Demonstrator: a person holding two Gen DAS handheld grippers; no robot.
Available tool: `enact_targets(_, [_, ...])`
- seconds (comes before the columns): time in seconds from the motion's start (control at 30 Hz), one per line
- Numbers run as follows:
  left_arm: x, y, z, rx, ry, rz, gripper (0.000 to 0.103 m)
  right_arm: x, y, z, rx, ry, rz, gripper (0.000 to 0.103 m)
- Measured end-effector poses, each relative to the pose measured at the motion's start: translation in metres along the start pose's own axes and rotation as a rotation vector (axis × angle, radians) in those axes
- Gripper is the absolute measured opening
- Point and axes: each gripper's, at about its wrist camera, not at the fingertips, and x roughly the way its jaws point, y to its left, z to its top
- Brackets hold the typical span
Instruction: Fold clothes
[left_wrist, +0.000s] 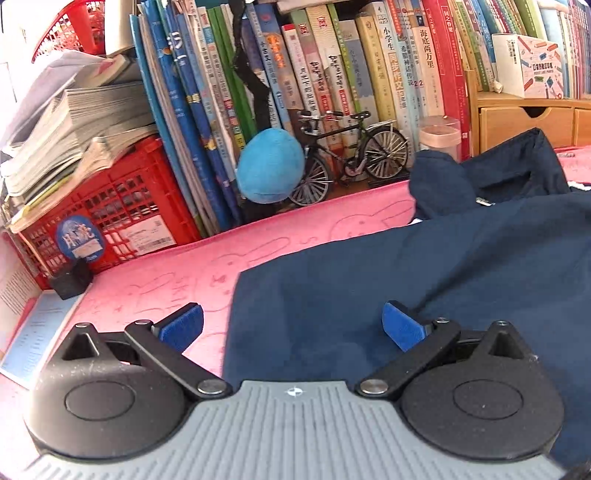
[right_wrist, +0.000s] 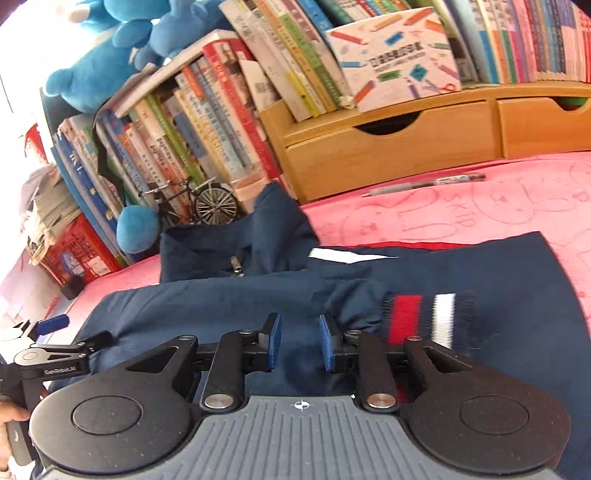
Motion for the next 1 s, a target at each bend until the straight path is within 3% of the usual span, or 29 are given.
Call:
enact_targets(0.07, [0.007,0.009,-0.012,0.02,-0.008,0.051,0.103,0.003,-0.004,-0.002,-0.084,-0.001,-0.058,0.001])
enact_targets(0.2, [0.015,0.027,-0.018,-0.055,0.013,0.054,0.103,0.006,-0.003,-0.009,-0.074,-0.043,-0.093,0.001])
enact_targets(0.27, [0.015,0.026,-0.018,-0.047,0.011,0.067,0.103,0.009,-0.002,-0.012,-0.061,-0.059,-0.101,0.001])
enact_targets(0.43, [0.018,0.021,-0.015,0.003,0.002,0.107,0.103,0.015,-0.027,-0.005,0.075,-0.049,0.009,0.001])
enact_targets(0.5, [0.014,0.019,-0.01,0.078,0.028,0.157,0.103,0.008,-0.034,-0.001,0.11,-0.018,0.037,0.002])
enact_targets(0.53, [0.011,0.018,-0.008,0.114,0.048,0.194,0.103,-0.005,-0.034,-0.001,0.121,-0.015,0.045,0.008])
enact_targets(0.57, [0.004,0.02,-0.008,0.113,0.046,0.198,0.103,-0.019,-0.035,-0.001,0.132,-0.013,0.054,0.025])
enact_targets(0.6, [-0.008,0.03,-0.009,0.074,0.025,0.142,0.103,-0.036,-0.038,-0.003,0.123,-0.041,0.079,0.04])
enact_targets(0.63, [-0.02,0.04,-0.011,0.033,0.005,0.086,0.103,-0.056,-0.04,-0.006,0.094,-0.096,0.078,0.081])
enact_targets(0.67, [-0.025,0.051,-0.013,-0.024,0.001,0.029,0.103,-0.076,-0.043,-0.009,0.058,-0.17,0.039,0.098])
enact_targets(0.77, [-0.025,0.086,-0.019,-0.241,0.046,-0.053,0.103,-0.113,-0.061,-0.011,-0.011,-0.249,-0.052,0.097])
enact_targets(0.9, [0.004,0.121,-0.034,-0.543,0.184,-0.203,0.103,-0.119,-0.091,-0.007,0.038,-0.18,-0.106,0.097])
enact_targets(1.0, [0.014,0.123,-0.04,-0.596,0.188,-0.246,0.103,-0.106,-0.1,-0.007,-0.007,-0.137,-0.14,0.097])
